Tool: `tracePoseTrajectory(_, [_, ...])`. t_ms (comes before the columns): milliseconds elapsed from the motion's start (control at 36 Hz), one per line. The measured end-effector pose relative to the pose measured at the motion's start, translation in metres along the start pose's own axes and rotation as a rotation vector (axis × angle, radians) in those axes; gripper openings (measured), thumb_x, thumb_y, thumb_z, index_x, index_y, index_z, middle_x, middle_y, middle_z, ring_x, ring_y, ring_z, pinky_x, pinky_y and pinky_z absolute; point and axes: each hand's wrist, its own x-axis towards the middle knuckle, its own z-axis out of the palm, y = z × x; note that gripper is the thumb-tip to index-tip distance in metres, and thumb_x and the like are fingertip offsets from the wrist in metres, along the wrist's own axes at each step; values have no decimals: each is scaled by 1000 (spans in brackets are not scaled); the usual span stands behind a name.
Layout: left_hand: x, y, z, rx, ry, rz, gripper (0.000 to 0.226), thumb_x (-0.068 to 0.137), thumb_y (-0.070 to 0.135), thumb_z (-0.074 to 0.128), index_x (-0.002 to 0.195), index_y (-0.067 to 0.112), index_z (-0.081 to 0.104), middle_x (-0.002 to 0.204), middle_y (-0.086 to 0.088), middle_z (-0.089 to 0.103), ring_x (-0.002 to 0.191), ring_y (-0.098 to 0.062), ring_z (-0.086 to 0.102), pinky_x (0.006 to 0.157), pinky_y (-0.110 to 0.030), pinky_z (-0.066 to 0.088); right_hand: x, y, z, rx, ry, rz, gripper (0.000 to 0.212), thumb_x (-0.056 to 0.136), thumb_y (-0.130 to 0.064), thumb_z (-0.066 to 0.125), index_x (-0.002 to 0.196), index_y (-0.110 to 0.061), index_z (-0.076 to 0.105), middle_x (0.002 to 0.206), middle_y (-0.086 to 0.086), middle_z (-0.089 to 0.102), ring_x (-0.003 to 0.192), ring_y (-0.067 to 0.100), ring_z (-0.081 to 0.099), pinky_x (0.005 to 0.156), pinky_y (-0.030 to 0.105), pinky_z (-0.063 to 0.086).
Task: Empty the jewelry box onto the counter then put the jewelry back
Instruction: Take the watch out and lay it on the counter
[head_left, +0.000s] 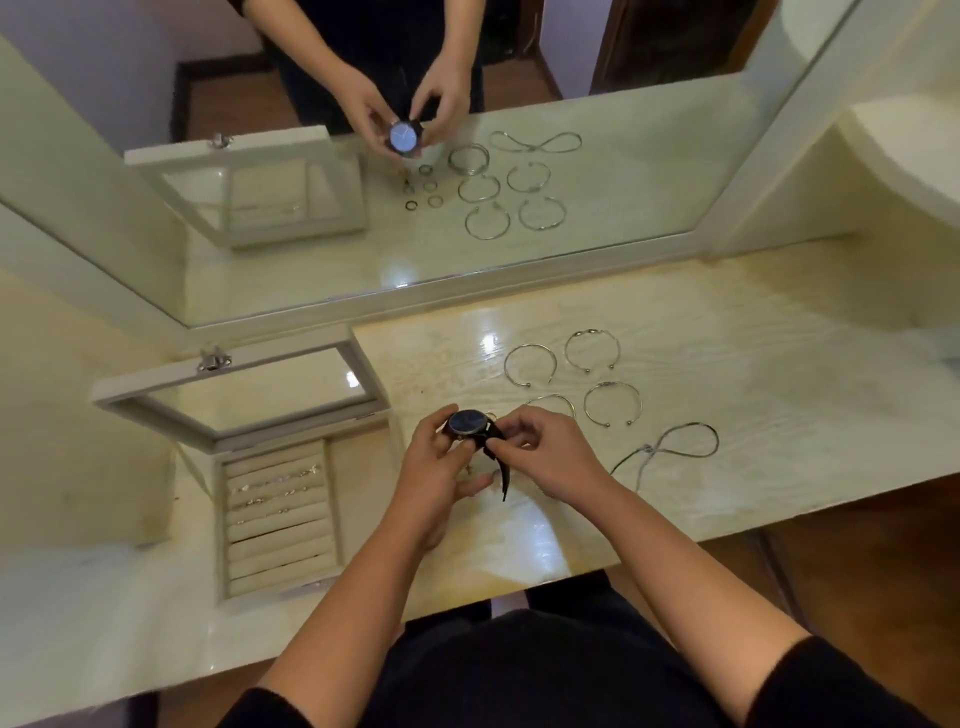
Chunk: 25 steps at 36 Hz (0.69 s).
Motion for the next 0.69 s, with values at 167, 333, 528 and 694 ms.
tracePoseTrajectory(167, [4,-3,39,7,-42,-27,35,90,-3,48,108,27,50,102,7,66,95,-11,63,62,-31,56,-10,12,-35,57,55,-1,13,79,-9,70,80,-20,62,82,-1,68,72,8,64,71,19,52])
tracePoseTrajectory(333, [4,-8,84,28,-65,-55,37,87,-8,48,115,18,49,101,0,66,95,-17,63,68,-35,57,-20,29,-70,72,146,8,26,77,-10,71,72,-30,57,79,-5,64,84,20,66,79,31,53])
tracePoseTrajectory(528, [2,-16,129,163,-43,-31,32,87,-5,50,107,19,51,100,0,64,100,-23,61,61,-29,53,-31,44,-104,161,152,-4,22,77,-9,71,71,-26,58,69,-11,61,60,-5,57,61,9,45])
tracePoseTrajectory(694, [5,-17,153,263,-57,57,27,89,-2,49,102,20,57,93,2,67,82,-11,63,55,-19,52,-34,52,-130,376,-9,39,14,84,-1,63,80,-13,56,62,2,63,50,6,56,55,19,47])
